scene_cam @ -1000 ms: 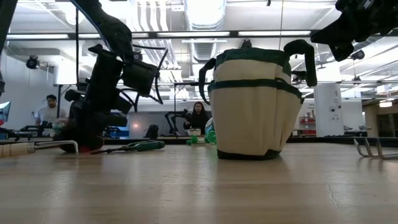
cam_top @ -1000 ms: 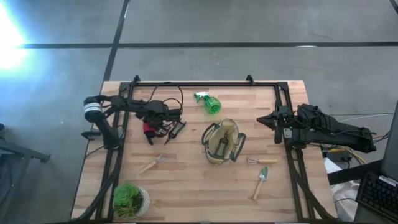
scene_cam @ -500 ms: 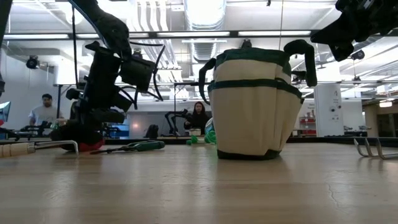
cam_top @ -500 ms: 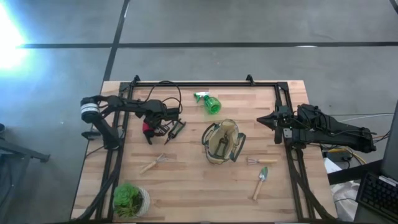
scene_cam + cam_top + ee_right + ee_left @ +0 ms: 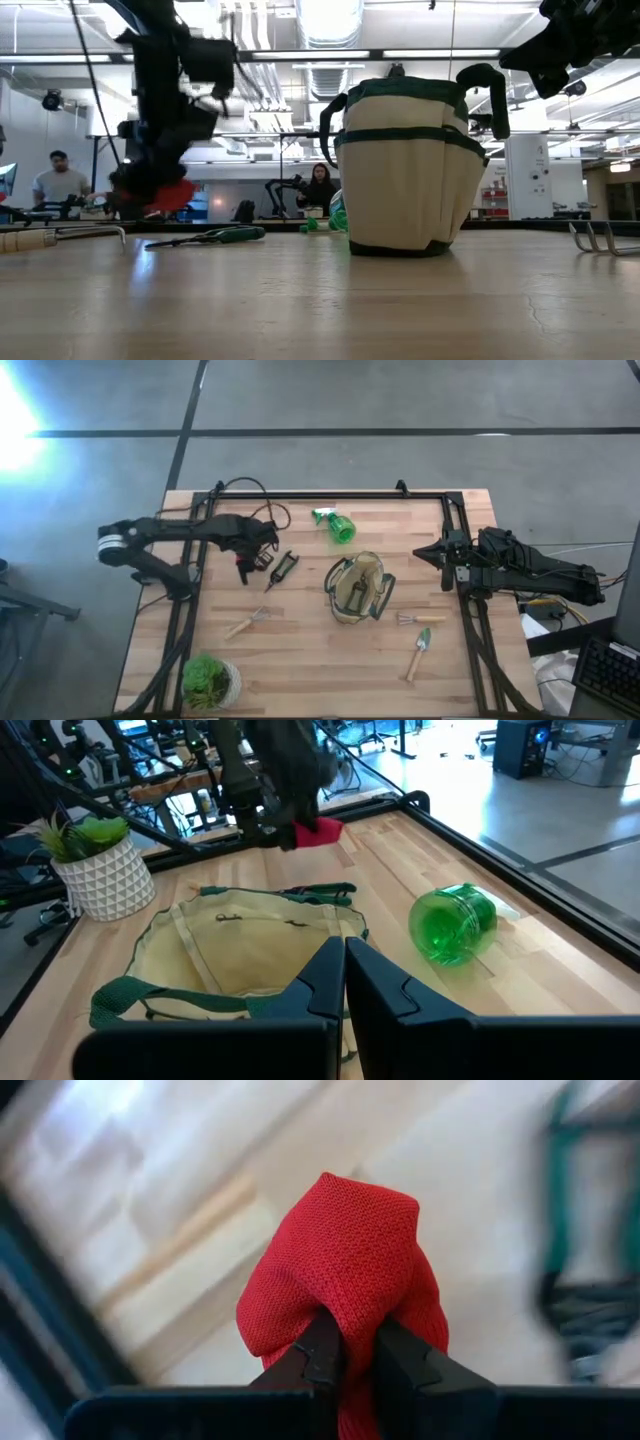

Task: Pick & Place Garden tools in Gardening bag
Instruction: Put the gloves into the gardening bag

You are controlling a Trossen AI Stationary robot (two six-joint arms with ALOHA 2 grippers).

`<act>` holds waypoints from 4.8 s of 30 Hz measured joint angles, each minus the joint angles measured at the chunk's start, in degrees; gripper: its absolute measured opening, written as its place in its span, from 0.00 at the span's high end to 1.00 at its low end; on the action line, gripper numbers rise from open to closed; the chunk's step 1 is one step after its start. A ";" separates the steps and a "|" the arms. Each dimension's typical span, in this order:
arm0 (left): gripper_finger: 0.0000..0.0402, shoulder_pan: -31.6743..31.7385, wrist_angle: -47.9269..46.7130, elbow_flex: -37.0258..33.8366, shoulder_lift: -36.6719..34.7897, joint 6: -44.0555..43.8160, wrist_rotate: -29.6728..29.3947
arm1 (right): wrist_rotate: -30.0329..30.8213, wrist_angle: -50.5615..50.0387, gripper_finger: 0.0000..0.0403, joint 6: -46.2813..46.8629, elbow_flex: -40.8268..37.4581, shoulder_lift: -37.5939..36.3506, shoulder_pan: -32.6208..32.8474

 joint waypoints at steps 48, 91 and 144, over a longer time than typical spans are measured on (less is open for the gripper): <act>0.92 -7.12 58.18 3.57 -6.06 13.45 31.05 | 0.06 0.46 0.98 -0.20 0.00 0.00 0.00; 0.92 -13.50 80.40 20.90 22.18 43.37 33.97 | 0.06 0.04 0.98 -0.20 0.00 0.02 0.00; 0.92 -16.93 105.26 11.41 29.42 50.80 2.42 | -1.68 7.97 0.98 2.32 -0.12 1.25 0.02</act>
